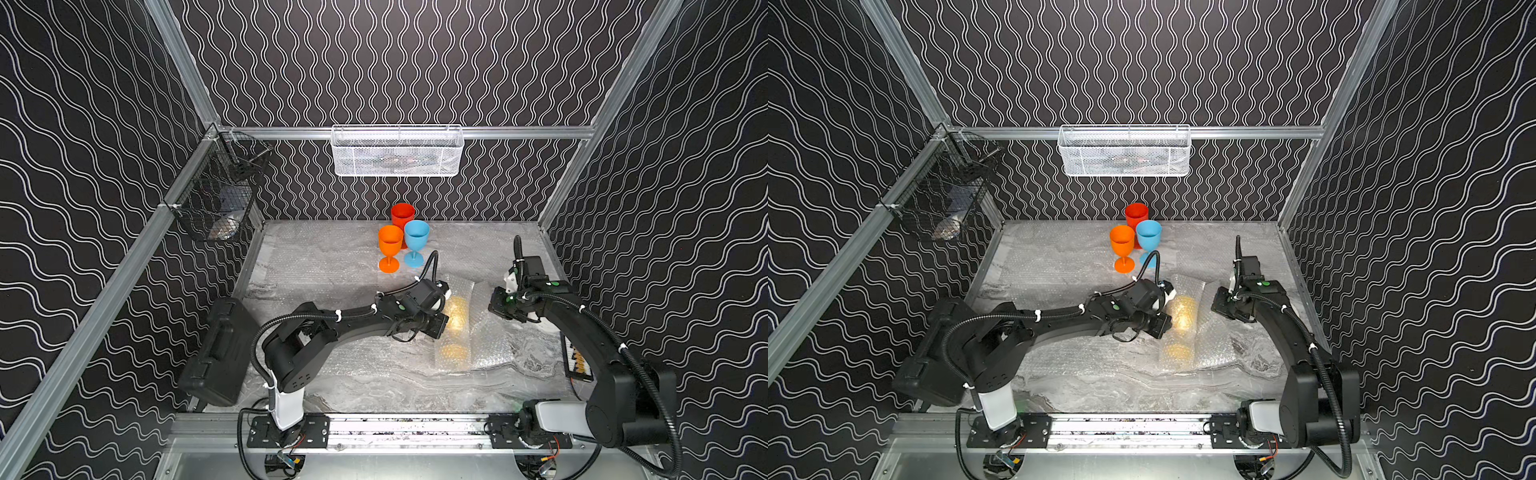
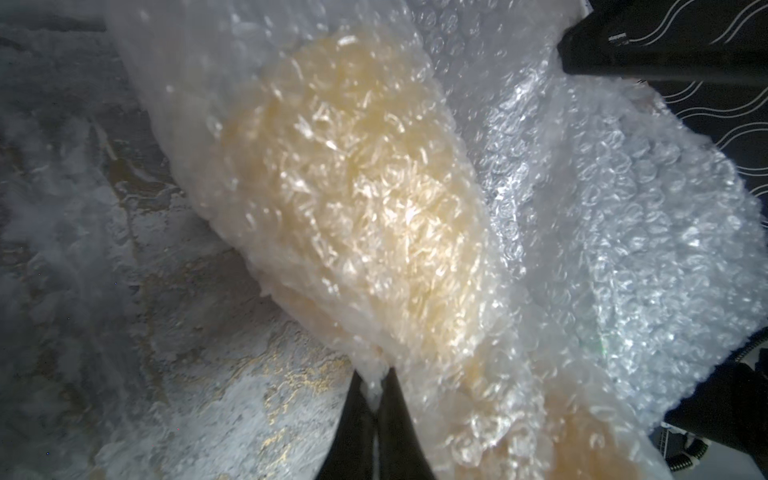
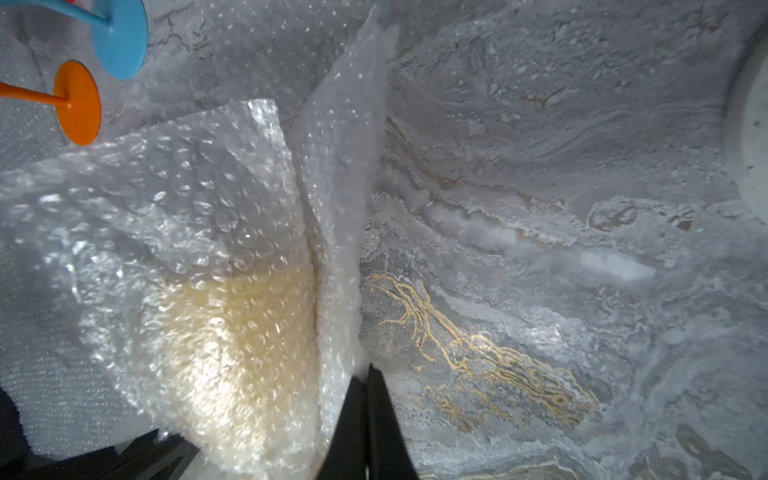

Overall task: Unpack wine glasses from bubble wrap
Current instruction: Unwrap the bubble wrap at the center of the board.

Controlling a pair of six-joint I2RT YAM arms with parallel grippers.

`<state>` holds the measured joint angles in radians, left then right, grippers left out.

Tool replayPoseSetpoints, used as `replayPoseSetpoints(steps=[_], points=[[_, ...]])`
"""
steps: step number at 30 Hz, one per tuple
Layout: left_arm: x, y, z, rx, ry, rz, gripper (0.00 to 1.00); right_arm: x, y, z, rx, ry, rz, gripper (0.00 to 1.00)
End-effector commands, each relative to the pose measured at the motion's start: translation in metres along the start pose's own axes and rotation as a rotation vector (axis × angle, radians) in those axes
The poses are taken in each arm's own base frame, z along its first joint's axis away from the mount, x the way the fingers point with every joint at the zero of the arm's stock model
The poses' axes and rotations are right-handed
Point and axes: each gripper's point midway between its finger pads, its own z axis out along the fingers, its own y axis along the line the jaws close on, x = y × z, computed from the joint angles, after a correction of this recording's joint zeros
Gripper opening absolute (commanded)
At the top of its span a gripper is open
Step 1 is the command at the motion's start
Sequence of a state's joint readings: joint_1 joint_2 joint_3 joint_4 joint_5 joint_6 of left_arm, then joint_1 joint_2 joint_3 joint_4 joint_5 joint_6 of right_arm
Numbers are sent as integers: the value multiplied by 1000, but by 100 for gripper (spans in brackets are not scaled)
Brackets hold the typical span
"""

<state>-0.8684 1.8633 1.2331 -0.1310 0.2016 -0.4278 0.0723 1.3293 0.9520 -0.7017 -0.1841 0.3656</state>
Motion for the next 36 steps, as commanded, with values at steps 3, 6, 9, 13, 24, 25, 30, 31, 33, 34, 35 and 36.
replayPoseSetpoints(steps=[3, 6, 9, 13, 24, 25, 30, 31, 33, 34, 35, 36], points=[[-3, -13, 7, 39, -7, -12, 0, -4, -9, -3, 1, -16, 29, 0], [-1, -17, 11, 47, 4, -8, 0, -7, -13, -5, -9, -14, 60, 0], [-1, -20, 15, 56, 6, -6, 0, -10, -18, -11, -8, -27, 83, 0], [1, -25, 24, 71, 20, 4, 0, -10, -24, -17, -10, -47, 112, 0], [7, -41, 43, 109, 58, 31, 0, -5, -41, -20, 22, -82, 169, 0], [9, -42, 44, 113, 63, 33, 1, -6, -44, -21, 29, -91, 176, 0], [16, -42, 49, 113, 87, 37, 5, -10, -52, -26, 36, -120, 207, 0], [16, -41, 49, 112, 88, 37, 6, -11, -54, -27, 38, -128, 211, 0], [15, -40, 51, 105, 86, 36, 8, -11, -58, -30, 42, -137, 221, 0], [14, -40, 51, 104, 84, 38, 8, -11, -59, -32, 43, -142, 227, 0], [14, -41, 52, 105, 84, 36, 8, -12, -61, -33, 45, -148, 231, 0], [13, -41, 54, 108, 84, 36, 8, -12, -63, -35, 49, -155, 235, 0]])
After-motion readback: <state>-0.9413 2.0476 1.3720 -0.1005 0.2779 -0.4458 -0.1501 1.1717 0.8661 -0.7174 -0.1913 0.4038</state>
